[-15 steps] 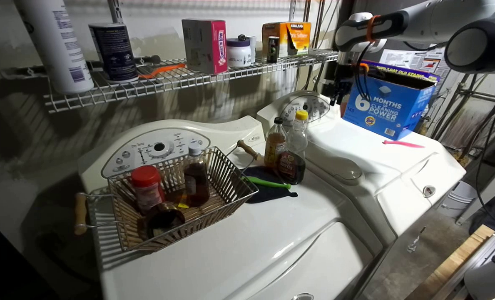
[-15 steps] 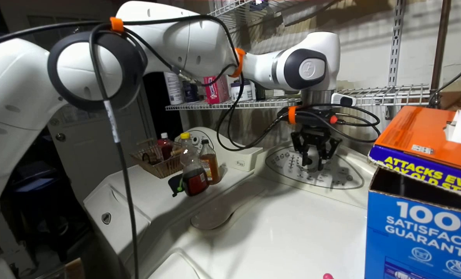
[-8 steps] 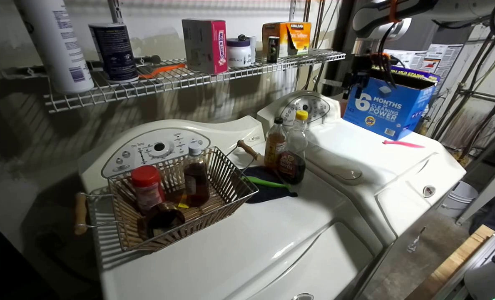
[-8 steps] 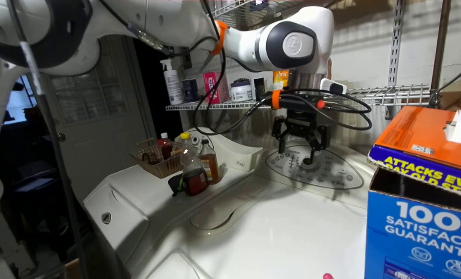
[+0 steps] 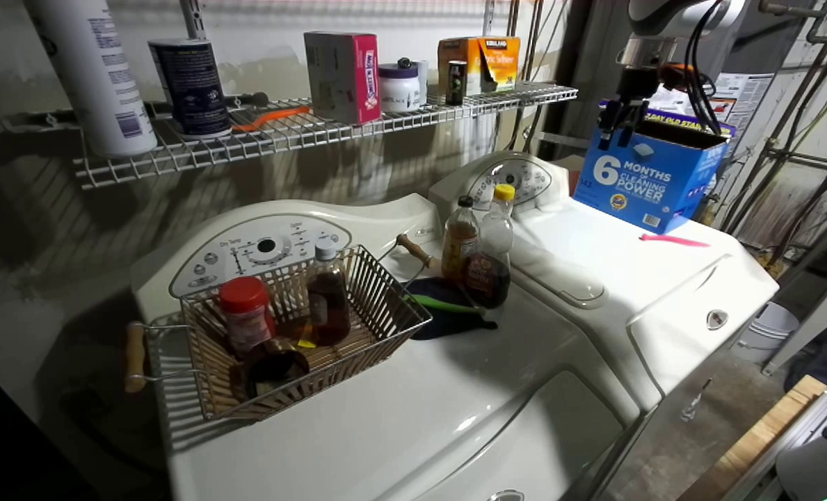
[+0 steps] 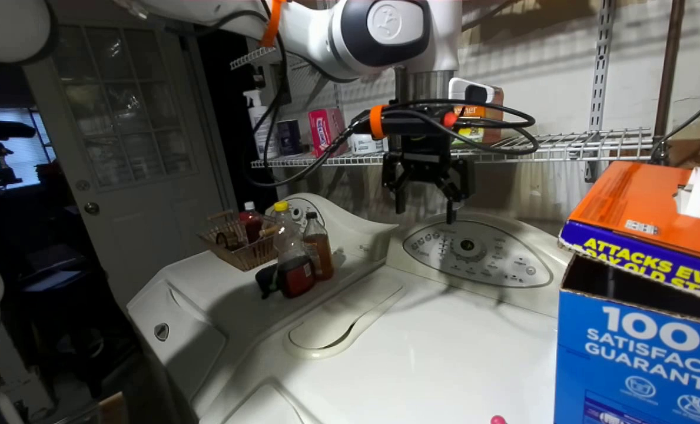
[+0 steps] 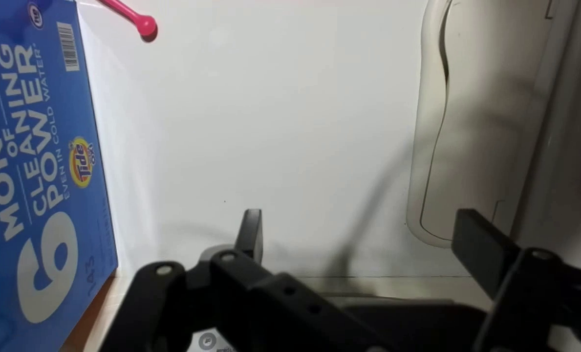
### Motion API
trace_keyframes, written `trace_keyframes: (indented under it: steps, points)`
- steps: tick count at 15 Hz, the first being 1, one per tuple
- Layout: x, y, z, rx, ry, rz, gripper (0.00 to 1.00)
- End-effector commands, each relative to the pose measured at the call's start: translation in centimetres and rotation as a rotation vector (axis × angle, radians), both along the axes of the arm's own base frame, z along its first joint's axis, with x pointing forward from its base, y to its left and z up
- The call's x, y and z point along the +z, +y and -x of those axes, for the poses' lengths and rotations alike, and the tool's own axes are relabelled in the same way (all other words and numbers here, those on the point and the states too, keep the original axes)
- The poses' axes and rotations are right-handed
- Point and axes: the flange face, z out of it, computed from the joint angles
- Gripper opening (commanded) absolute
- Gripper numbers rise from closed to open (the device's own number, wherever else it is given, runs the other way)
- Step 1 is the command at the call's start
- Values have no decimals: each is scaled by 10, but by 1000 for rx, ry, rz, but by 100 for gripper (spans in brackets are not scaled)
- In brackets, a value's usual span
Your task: Press a button on the right dishwasher
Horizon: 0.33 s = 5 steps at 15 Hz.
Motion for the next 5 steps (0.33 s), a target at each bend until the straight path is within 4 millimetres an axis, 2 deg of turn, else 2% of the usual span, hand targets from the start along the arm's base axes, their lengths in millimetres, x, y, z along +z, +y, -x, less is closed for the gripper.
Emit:
trace_keyframes:
  steps: [1,5]
  points:
    - [3,1,5,3,-3,0,100]
    - [-1,2,10,6,-2,0,100]
